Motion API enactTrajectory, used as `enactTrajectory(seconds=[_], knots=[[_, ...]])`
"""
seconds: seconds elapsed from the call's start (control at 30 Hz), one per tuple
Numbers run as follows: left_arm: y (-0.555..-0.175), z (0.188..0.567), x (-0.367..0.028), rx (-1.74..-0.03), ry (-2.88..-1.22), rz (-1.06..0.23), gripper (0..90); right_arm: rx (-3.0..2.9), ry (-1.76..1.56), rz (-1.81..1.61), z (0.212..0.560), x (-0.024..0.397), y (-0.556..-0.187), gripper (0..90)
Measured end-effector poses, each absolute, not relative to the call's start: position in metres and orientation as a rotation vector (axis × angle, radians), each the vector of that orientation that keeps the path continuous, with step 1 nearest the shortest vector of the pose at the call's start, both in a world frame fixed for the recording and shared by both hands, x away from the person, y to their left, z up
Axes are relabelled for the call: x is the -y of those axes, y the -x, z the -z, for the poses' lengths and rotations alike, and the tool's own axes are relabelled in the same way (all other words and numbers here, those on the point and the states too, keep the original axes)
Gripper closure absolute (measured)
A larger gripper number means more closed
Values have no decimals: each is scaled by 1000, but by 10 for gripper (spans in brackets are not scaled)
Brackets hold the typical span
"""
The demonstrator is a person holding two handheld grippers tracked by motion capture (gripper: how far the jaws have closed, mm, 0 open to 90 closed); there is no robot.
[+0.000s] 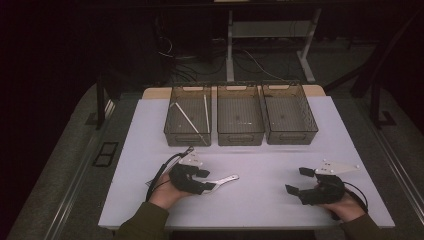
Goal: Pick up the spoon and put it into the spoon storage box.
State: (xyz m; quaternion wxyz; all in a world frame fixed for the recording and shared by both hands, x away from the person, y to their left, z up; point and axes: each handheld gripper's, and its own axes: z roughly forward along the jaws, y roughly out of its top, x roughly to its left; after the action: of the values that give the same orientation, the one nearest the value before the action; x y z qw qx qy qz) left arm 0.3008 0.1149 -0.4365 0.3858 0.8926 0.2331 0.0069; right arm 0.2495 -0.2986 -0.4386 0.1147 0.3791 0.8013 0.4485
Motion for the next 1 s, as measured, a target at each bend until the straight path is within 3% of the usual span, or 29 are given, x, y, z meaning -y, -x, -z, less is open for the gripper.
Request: enactTrajectory(seconds=[1.0], knots=[[-294, 441, -108, -543, -2354, -24, 547, -2350, -1112, -1309, 439, 299, -249, 149]])
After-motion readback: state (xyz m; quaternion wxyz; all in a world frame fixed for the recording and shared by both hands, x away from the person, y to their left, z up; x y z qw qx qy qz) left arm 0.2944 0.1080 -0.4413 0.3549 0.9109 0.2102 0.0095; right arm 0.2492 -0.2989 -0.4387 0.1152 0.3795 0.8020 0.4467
